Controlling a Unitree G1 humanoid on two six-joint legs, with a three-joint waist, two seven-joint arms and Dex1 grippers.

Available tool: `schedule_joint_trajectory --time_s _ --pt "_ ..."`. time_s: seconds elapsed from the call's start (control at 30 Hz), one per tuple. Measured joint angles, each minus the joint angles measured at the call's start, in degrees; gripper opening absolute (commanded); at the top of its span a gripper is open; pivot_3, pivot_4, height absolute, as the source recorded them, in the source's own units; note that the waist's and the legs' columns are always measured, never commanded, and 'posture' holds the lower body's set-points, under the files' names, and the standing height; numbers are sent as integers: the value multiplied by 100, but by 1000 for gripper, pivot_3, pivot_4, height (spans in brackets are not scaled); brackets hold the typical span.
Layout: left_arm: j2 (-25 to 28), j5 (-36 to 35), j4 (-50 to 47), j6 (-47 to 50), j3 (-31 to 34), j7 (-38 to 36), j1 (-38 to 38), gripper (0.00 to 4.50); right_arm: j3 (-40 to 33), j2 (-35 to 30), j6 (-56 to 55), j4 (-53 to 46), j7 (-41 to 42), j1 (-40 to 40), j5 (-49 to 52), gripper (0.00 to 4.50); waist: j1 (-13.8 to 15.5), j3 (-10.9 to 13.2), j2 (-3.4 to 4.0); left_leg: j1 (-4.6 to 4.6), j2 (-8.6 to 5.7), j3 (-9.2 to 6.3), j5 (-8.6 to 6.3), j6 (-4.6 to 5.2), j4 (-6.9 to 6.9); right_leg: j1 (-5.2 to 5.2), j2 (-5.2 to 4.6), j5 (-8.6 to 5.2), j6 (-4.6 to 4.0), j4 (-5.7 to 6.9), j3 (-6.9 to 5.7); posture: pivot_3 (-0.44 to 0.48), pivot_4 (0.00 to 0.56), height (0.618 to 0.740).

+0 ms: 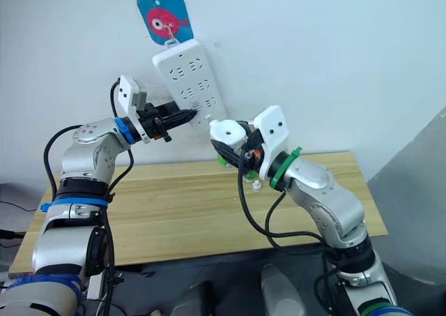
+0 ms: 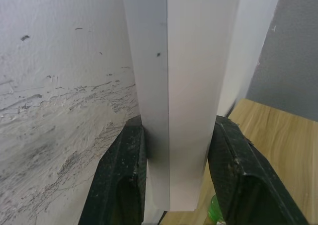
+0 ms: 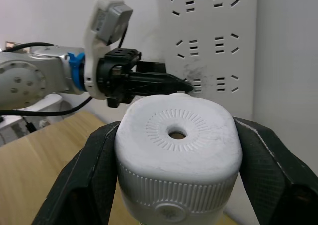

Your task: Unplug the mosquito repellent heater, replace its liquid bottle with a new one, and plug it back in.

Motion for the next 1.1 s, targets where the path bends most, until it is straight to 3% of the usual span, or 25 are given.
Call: schedule_joint_trajectory --time_s 0.33,1.1 --pt "29 1 -105 45 -2 -37 30 1354 38 452 -37 1203 -38 -883 -650 3007 2 0 1 -2 2 -13 0 0 -4 0 0 1 1 1 -16 -246 206 733" --pt "46 0 -226 162 7 -9 70 1343 25 754 -313 1822 270 -1150 -1164 3007 -9 1 1 -3 2 -25 0 0 -8 0 0 2 2 2 -29 -244 207 733"
